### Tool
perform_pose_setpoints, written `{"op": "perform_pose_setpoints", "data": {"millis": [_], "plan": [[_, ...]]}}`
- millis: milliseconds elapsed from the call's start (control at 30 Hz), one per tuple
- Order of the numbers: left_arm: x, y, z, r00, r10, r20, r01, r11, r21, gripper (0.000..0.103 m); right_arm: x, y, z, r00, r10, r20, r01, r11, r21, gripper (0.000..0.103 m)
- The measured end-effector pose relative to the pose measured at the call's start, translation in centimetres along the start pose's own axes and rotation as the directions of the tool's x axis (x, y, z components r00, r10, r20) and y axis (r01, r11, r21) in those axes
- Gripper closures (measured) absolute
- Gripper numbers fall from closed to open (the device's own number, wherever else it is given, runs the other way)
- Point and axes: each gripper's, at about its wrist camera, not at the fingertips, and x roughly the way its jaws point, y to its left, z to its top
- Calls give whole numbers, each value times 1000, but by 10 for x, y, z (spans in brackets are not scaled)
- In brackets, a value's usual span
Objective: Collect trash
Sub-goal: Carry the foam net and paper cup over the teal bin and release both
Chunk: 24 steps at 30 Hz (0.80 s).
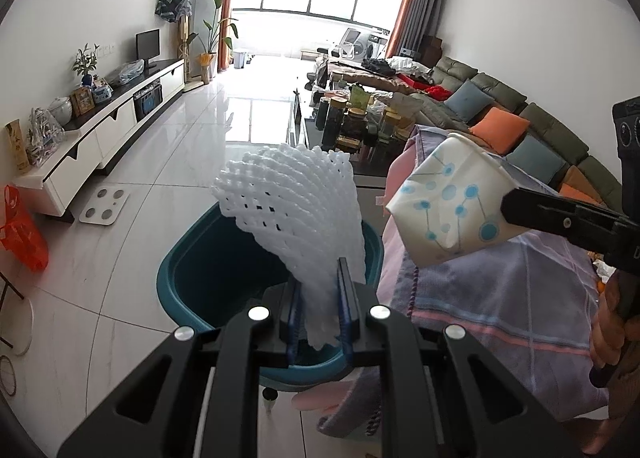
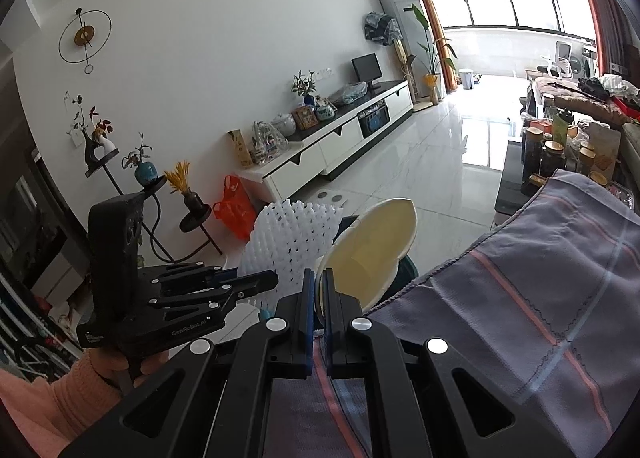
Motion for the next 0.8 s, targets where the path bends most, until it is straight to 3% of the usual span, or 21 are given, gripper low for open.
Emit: {"op": "perform_pose_setpoints", "data": {"millis": [800], "plan": [[30, -1, 2, 998, 17, -59, -19, 999, -31, 85, 44, 1, 9, 996, 2, -87, 0, 1000, 23, 99]]}}
